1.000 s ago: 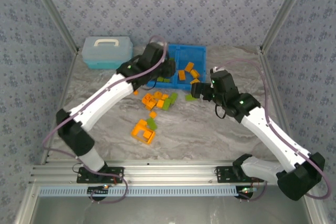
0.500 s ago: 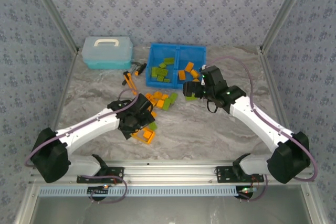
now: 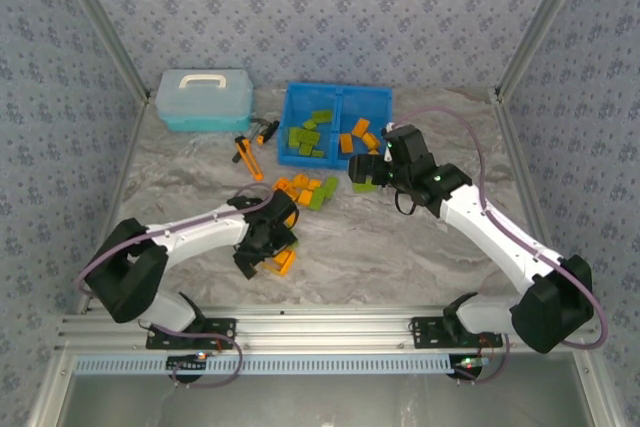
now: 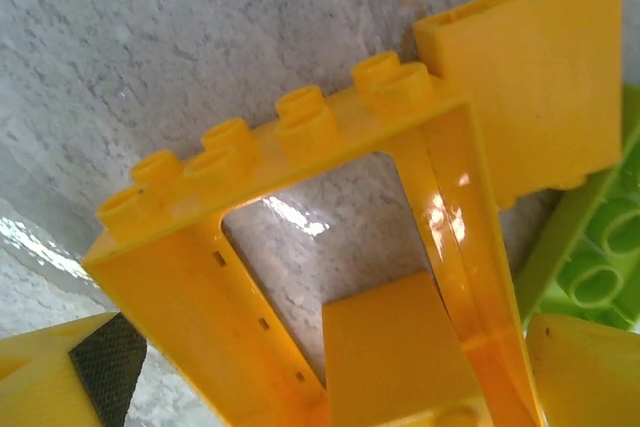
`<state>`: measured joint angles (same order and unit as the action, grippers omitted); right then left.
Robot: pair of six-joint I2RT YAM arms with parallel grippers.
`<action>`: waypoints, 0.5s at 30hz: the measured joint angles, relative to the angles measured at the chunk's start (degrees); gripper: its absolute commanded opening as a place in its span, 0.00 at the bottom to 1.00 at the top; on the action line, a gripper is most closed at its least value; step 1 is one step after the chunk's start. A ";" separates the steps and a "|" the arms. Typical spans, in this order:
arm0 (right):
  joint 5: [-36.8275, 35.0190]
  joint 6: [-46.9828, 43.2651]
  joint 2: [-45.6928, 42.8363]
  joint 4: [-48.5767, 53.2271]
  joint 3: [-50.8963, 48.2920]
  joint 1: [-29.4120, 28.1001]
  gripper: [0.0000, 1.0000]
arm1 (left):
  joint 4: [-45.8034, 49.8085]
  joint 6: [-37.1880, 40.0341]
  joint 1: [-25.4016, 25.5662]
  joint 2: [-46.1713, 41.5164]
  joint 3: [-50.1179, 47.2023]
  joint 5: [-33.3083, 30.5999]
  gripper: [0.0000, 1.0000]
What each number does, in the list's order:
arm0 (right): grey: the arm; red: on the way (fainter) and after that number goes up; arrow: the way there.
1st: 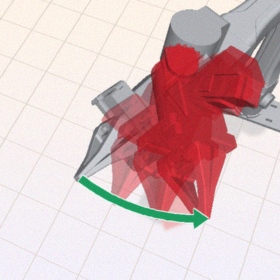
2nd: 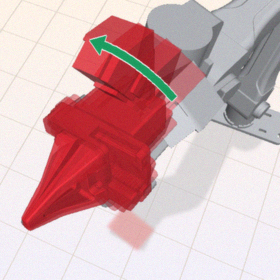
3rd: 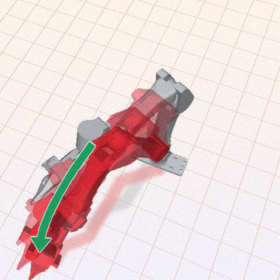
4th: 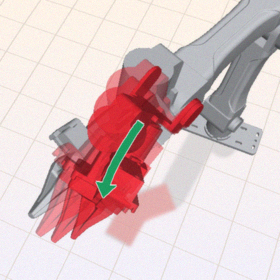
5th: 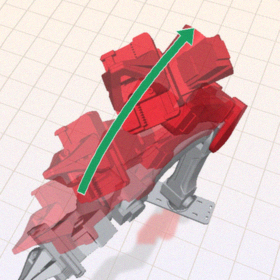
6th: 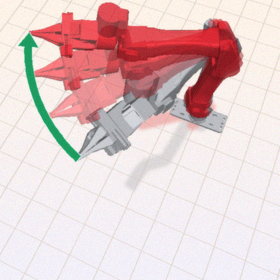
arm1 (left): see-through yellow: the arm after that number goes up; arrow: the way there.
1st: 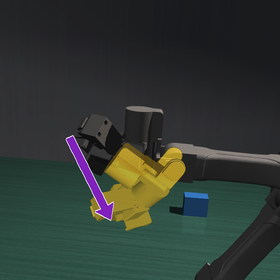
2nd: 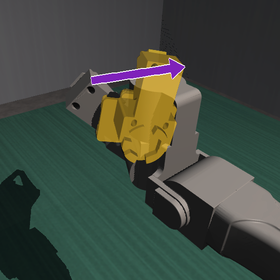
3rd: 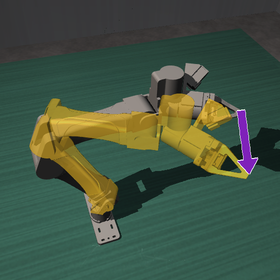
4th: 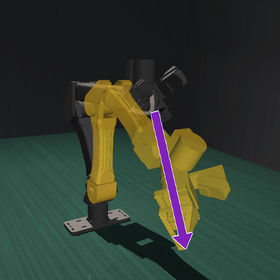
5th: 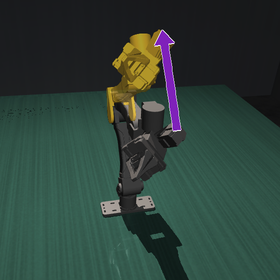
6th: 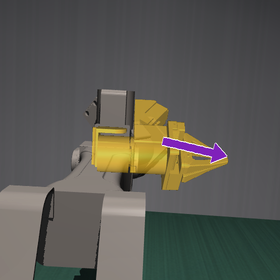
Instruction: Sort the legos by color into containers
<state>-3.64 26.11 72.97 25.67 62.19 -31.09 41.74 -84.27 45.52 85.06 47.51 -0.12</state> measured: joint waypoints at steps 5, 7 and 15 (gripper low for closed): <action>-0.15 -0.02 -0.83 0.00 0.00 0.00 1.00 | 0.13 0.81 -0.31 1.53 -0.44 -0.66 0.64; -0.20 -0.02 -0.90 0.00 0.00 0.00 1.00 | 0.31 0.85 -0.31 1.33 -0.37 -0.59 0.59; -0.17 -0.02 -0.94 0.02 0.00 0.00 1.00 | 4.90 3.37 -0.52 -1.40 1.75 -3.13 0.54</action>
<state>-3.81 26.09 72.03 25.69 62.19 -31.09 46.63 -80.90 44.99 83.66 49.25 -3.25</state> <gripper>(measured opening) 0.999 0.584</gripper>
